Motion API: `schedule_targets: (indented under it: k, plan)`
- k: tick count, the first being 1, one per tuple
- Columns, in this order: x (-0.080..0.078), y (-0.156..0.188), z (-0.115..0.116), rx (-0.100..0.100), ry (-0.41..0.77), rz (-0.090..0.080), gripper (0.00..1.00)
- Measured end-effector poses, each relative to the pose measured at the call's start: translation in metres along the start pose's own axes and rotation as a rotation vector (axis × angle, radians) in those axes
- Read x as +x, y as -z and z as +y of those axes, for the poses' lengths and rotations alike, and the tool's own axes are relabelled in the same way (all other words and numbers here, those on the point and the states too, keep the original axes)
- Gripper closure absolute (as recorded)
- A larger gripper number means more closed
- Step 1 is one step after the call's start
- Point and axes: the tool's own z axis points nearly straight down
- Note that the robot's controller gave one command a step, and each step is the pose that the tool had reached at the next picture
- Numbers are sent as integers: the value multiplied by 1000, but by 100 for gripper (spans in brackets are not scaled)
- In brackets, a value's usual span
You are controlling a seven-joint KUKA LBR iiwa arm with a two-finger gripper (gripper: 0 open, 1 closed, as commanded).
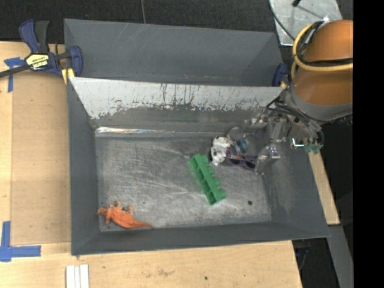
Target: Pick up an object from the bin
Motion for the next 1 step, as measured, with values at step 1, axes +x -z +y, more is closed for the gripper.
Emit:
schedule_targets:
  k: [1]
  plan:
    - [-2, 5, 0, 1, 2, -9, 100]
